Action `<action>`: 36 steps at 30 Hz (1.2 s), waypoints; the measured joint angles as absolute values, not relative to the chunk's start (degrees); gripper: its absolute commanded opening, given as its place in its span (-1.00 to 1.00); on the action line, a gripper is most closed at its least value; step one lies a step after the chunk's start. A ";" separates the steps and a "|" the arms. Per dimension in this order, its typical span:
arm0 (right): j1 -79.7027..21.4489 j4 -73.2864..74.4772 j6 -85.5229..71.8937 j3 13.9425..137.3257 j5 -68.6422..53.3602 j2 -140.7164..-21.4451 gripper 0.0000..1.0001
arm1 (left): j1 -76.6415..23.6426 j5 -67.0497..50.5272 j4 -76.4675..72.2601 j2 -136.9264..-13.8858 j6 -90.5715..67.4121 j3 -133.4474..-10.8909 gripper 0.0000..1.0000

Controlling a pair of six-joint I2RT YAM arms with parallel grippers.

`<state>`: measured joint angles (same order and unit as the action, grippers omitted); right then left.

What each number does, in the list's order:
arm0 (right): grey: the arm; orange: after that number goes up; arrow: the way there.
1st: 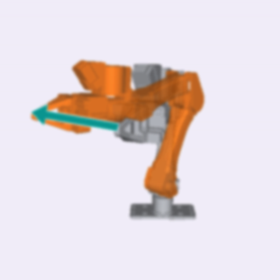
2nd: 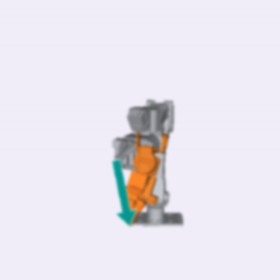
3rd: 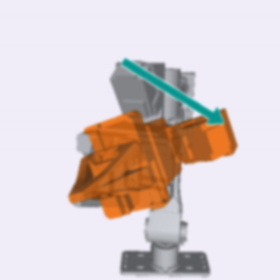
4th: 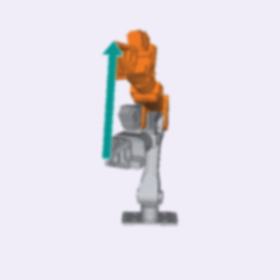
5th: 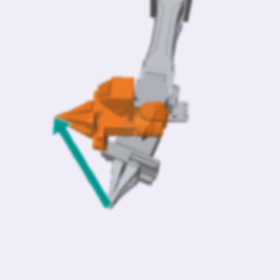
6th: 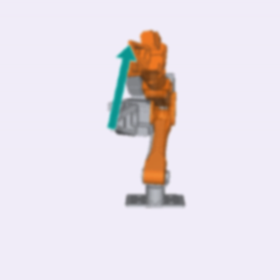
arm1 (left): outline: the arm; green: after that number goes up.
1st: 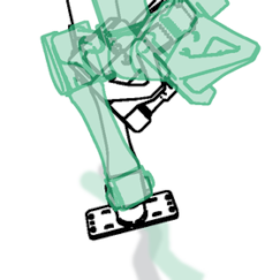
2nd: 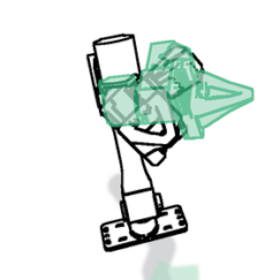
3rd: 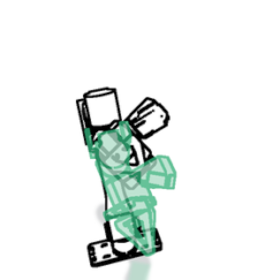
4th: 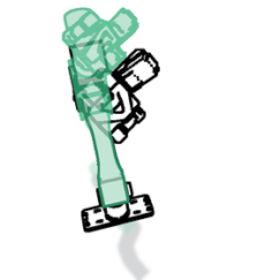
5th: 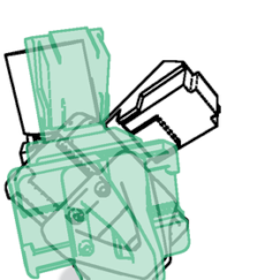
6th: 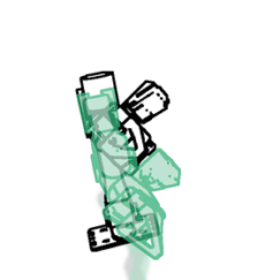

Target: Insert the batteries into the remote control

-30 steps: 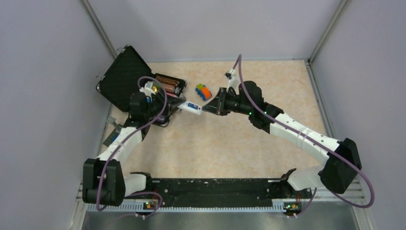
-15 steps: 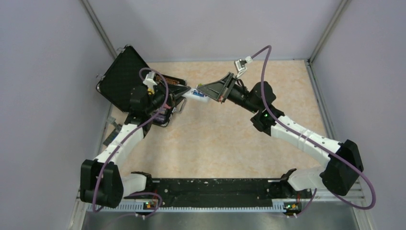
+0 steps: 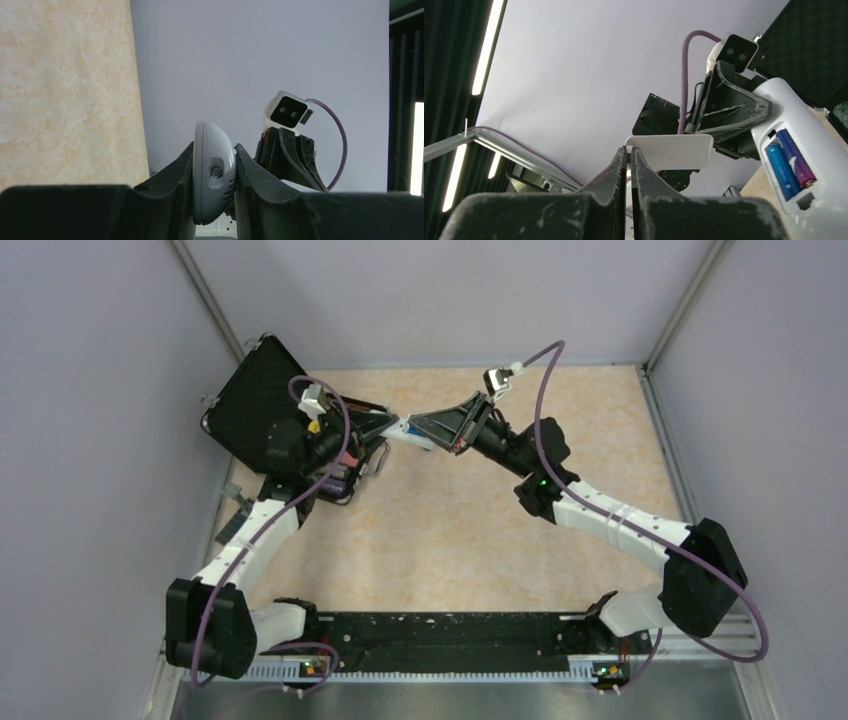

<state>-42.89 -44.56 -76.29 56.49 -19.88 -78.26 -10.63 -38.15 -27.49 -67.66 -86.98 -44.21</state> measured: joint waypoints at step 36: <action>-42.72 -52.45 -80.07 52.27 -17.87 -81.45 -1.00 | -11.68 -38.11 -25.63 -64.73 -86.65 -44.84 -1.00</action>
